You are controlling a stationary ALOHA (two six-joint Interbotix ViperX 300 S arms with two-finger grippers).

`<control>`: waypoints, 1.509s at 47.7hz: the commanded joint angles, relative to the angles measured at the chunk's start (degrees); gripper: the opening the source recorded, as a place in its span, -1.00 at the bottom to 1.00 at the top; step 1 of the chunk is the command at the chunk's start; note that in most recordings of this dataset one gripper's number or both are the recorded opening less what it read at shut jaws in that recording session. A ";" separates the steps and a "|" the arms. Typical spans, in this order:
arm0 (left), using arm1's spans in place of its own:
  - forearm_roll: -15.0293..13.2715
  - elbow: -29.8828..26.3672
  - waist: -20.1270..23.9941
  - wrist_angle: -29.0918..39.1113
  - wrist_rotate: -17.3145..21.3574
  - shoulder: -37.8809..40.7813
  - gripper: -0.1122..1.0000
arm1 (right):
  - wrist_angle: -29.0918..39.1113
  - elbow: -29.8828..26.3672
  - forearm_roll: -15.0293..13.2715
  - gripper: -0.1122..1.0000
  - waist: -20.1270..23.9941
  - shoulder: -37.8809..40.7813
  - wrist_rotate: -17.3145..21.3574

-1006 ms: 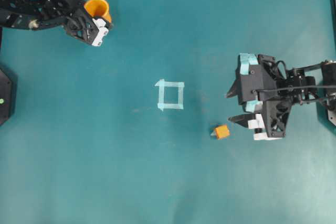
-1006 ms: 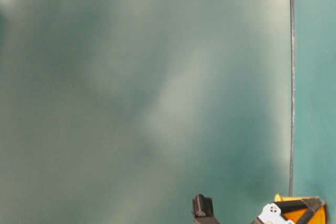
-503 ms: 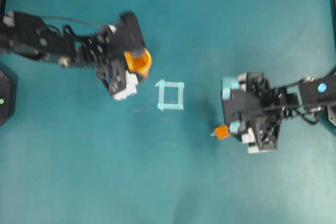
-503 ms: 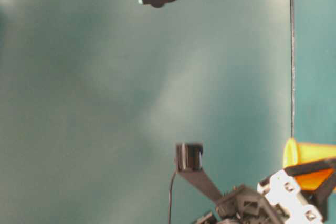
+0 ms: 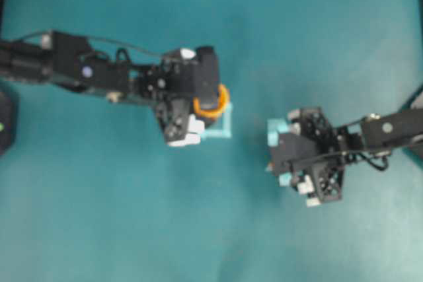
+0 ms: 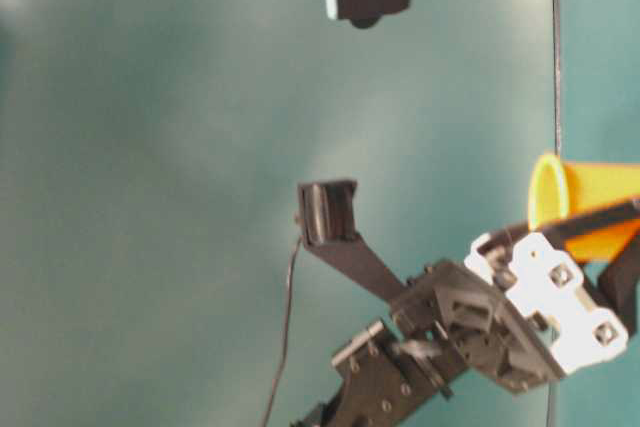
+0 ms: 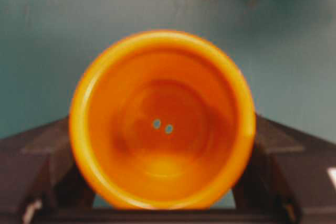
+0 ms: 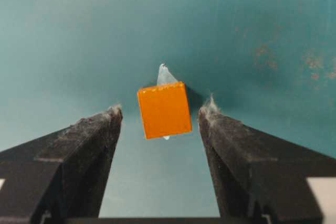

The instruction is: Hold the block with right arm and the cup with left arm, then put the block into the cup.

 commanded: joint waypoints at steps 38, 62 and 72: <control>0.18 -2.37 -1.23 -0.18 1.67 -0.44 0.37 | 2.72 -9.49 -1.41 -0.10 -2.72 -4.66 -0.26; 0.18 -2.81 -1.23 -0.18 1.67 -0.35 0.37 | -2.99 -13.80 -6.68 -0.10 -14.59 -6.15 -0.09; 0.18 -2.81 -1.23 -0.18 1.67 -0.35 0.37 | -4.75 -13.97 -8.44 -0.10 -15.64 -6.06 -0.18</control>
